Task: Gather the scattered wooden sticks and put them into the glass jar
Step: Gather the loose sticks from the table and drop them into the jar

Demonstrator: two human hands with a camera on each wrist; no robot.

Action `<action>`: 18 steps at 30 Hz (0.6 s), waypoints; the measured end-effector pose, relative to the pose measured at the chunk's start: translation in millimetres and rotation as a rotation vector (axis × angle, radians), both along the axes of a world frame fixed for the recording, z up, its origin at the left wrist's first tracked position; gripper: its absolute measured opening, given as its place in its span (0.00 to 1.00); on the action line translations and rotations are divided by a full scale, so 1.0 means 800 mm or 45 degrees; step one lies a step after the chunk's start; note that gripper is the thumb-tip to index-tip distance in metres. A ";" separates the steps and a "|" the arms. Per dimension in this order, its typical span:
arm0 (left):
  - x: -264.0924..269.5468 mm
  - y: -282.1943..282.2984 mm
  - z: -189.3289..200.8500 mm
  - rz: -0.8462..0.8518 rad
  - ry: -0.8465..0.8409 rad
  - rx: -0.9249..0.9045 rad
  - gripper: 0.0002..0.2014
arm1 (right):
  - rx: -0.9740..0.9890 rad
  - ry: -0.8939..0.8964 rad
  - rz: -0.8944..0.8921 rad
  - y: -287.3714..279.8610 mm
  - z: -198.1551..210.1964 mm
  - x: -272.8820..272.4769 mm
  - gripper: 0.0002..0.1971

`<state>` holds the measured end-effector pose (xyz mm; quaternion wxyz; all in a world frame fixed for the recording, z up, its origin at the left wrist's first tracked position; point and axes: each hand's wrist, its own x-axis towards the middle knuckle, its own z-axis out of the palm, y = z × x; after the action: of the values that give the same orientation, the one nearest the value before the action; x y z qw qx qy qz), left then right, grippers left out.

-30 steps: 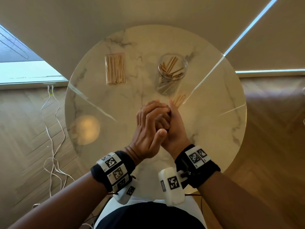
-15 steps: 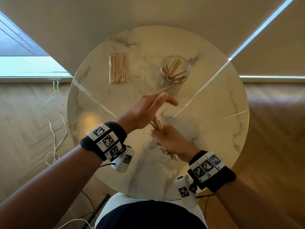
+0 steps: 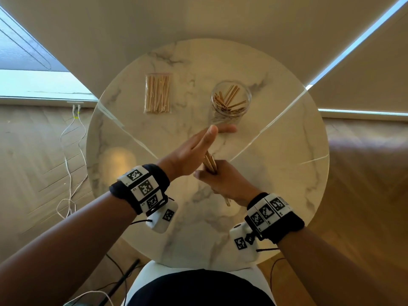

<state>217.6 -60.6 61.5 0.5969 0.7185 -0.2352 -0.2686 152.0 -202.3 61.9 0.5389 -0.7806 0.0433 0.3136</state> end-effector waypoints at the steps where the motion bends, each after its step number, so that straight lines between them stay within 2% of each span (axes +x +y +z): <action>1: -0.004 -0.002 -0.003 -0.059 0.010 0.021 0.45 | 0.010 0.037 -0.034 0.002 -0.002 0.000 0.17; 3: -0.012 -0.008 -0.007 -0.160 0.020 0.047 0.47 | 0.019 0.096 -0.068 0.002 -0.003 0.002 0.14; 5: -0.012 -0.008 -0.009 -0.039 0.033 -0.034 0.49 | 0.091 0.163 -0.137 -0.001 -0.001 0.004 0.13; 7: -0.010 -0.001 -0.009 0.253 -0.044 -0.121 0.49 | 0.348 0.233 -0.415 -0.009 0.004 0.009 0.13; 9: -0.025 0.004 -0.012 0.484 -0.208 -0.128 0.46 | 0.721 0.282 -0.822 -0.018 0.014 0.018 0.20; 11: -0.055 -0.001 -0.016 0.598 -0.339 -0.120 0.42 | 1.054 0.281 -1.141 -0.022 0.026 0.026 0.23; 13: -0.081 -0.016 -0.017 0.614 -0.413 -0.165 0.40 | 1.242 0.307 -1.342 -0.015 0.034 0.027 0.23; 16: -0.087 -0.041 -0.009 0.707 -0.483 -0.294 0.39 | 1.364 0.463 -1.437 0.004 0.040 0.019 0.23; 18: -0.078 -0.048 0.002 0.804 -0.518 -0.330 0.37 | 1.433 0.490 -1.457 0.004 0.044 0.019 0.24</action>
<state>155.0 -99.2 63.0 0.6770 0.7128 -0.1482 0.1079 167.6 -198.9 97.5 0.9090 -0.1836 0.3623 0.0937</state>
